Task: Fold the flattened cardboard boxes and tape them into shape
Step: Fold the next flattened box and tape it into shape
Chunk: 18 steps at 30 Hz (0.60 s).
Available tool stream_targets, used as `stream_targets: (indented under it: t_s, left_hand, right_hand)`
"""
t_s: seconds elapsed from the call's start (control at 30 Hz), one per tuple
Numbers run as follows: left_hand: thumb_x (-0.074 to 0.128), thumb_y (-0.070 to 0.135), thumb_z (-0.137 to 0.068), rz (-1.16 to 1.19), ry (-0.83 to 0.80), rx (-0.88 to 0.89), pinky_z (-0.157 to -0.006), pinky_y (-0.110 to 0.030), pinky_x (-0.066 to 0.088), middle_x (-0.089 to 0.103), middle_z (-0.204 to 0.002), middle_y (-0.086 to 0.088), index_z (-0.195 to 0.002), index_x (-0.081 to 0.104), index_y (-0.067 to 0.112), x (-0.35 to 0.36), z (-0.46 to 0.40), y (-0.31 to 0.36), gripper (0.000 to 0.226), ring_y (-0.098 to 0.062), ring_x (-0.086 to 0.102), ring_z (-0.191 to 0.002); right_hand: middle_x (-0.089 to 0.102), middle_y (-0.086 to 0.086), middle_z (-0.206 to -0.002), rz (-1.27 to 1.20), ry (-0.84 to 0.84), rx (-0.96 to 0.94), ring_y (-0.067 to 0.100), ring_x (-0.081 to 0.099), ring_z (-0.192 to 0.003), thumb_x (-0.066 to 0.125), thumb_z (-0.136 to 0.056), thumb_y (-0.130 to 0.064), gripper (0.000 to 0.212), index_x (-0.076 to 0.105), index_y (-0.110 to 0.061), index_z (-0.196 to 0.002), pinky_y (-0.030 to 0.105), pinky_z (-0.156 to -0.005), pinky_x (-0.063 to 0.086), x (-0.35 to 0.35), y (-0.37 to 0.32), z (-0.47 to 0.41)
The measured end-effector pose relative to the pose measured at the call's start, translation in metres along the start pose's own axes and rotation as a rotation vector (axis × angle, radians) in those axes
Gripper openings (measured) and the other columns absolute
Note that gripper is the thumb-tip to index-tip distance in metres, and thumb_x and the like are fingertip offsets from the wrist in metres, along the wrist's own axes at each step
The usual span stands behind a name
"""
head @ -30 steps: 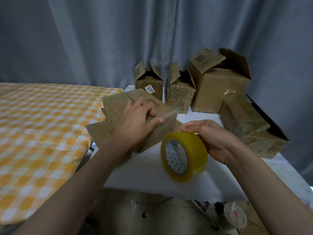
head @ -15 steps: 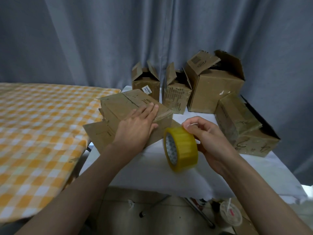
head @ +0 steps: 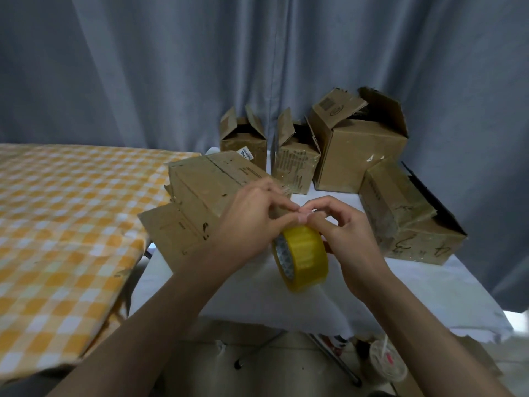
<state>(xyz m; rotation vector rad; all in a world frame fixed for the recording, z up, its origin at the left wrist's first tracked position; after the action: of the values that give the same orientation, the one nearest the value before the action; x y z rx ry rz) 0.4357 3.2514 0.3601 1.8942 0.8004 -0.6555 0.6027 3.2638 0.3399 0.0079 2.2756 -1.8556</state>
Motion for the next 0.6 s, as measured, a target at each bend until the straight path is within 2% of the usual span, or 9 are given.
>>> stream_targets:
  t_s: [0.07, 0.13, 0.23, 0.3, 0.37, 0.5, 0.53, 0.6]
  left_hand:
    - [0.078, 0.037, -0.080, 0.107, 0.032, -0.096, -0.064, -0.008, 0.036, 0.058, -0.087, 0.014, -0.094, 0.078, 0.035, 0.004, 0.003, 0.000, 0.015, -0.002, 0.054, -0.081]
    - [0.082, 0.028, -0.078, 0.189, 0.089, -0.164, -0.062, -0.005, 0.037, 0.058, -0.080, 0.014, -0.086, 0.079, 0.032, 0.005, 0.004, 0.000, 0.009, -0.001, 0.054, -0.074]
    - [0.081, 0.021, -0.079, 0.160, 0.192, -0.186, -0.061, -0.002, 0.036, 0.053, -0.074, 0.015, -0.078, 0.078, 0.031, 0.006, 0.004, 0.002, 0.011, 0.003, 0.052, -0.069]
    - [0.078, 0.020, -0.082, 0.112, 0.224, -0.202, -0.060, -0.005, 0.036, 0.052, -0.078, 0.014, -0.077, 0.076, 0.031, 0.008, 0.005, 0.003, 0.013, 0.000, 0.051, -0.068]
    - [0.074, 0.019, -0.085, 0.070, 0.241, -0.219, -0.060, -0.009, 0.036, 0.051, -0.083, 0.013, -0.076, 0.072, 0.029, 0.011, 0.006, 0.003, 0.014, -0.002, 0.050, -0.070]
    - [0.067, 0.016, -0.088, 0.066, 0.314, -0.169, -0.066, -0.021, 0.037, 0.045, -0.084, 0.014, -0.077, 0.066, 0.023, 0.013, 0.009, 0.010, 0.013, -0.005, 0.049, -0.076]
    - [0.067, 0.015, -0.088, 0.095, 0.351, -0.127, -0.069, -0.026, 0.041, 0.046, -0.084, 0.014, -0.076, 0.064, 0.022, 0.012, 0.010, 0.015, 0.014, -0.007, 0.050, -0.078]
    - [0.067, 0.015, -0.088, 0.134, 0.427, -0.016, -0.074, -0.031, 0.045, 0.048, -0.084, 0.013, -0.075, 0.061, 0.023, 0.007, 0.010, 0.028, 0.017, -0.008, 0.052, -0.080]
  right_hand:
    - [0.072, -0.006, -0.096, 0.013, 0.026, -0.012, 0.021, 0.066, -0.101, 0.068, -0.092, -0.019, 0.010, 0.076, -0.022, -0.087, 0.045, -0.085, 0.059, 0.000, 0.000, 0.001]
    - [0.074, -0.008, -0.100, 0.015, 0.035, -0.016, 0.019, 0.066, -0.105, 0.068, -0.093, -0.021, 0.011, 0.078, -0.026, -0.093, 0.050, -0.092, 0.056, 0.001, 0.001, 0.003]
    - [0.071, -0.010, -0.097, 0.026, 0.020, 0.036, 0.015, 0.066, -0.103, 0.069, -0.092, -0.030, 0.023, 0.069, -0.039, -0.113, 0.047, -0.094, 0.055, 0.003, 0.006, 0.004]
    - [0.068, -0.008, -0.095, 0.039, -0.084, 0.135, 0.012, 0.066, -0.098, 0.071, -0.089, -0.036, 0.036, 0.058, -0.045, -0.122, 0.043, -0.090, 0.056, 0.003, 0.010, 0.004]
    - [0.069, -0.009, -0.087, 0.031, -0.202, 0.164, 0.006, 0.068, -0.087, 0.070, -0.090, -0.035, 0.039, 0.055, -0.047, -0.124, 0.035, -0.081, 0.054, 0.004, 0.012, 0.005]
    - [0.074, 0.000, -0.082, 0.040, -0.185, 0.052, 0.004, 0.066, -0.069, 0.068, -0.093, -0.028, 0.032, 0.054, -0.045, -0.117, 0.016, -0.058, 0.050, 0.005, 0.007, 0.006]
    - [0.072, 0.001, -0.077, 0.045, -0.157, 0.008, 0.007, 0.064, -0.066, 0.067, -0.093, -0.027, 0.029, 0.055, -0.042, -0.114, 0.017, -0.057, 0.049, 0.004, 0.005, 0.005]
    - [0.060, 0.008, -0.068, 0.067, -0.088, -0.079, 0.017, 0.055, -0.064, 0.065, -0.095, -0.026, 0.017, 0.058, -0.036, -0.107, 0.030, -0.059, 0.045, -0.001, -0.001, 0.003]
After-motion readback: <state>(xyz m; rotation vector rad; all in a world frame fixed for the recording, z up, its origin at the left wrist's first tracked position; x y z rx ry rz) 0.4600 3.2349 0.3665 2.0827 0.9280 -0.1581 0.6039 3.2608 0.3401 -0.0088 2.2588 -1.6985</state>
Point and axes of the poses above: each hand's wrist, its own z-axis away from the middle knuckle, its own x-axis out of the palm, y = z × x, the point moved 1 cm from there along -z, towards the middle knuckle
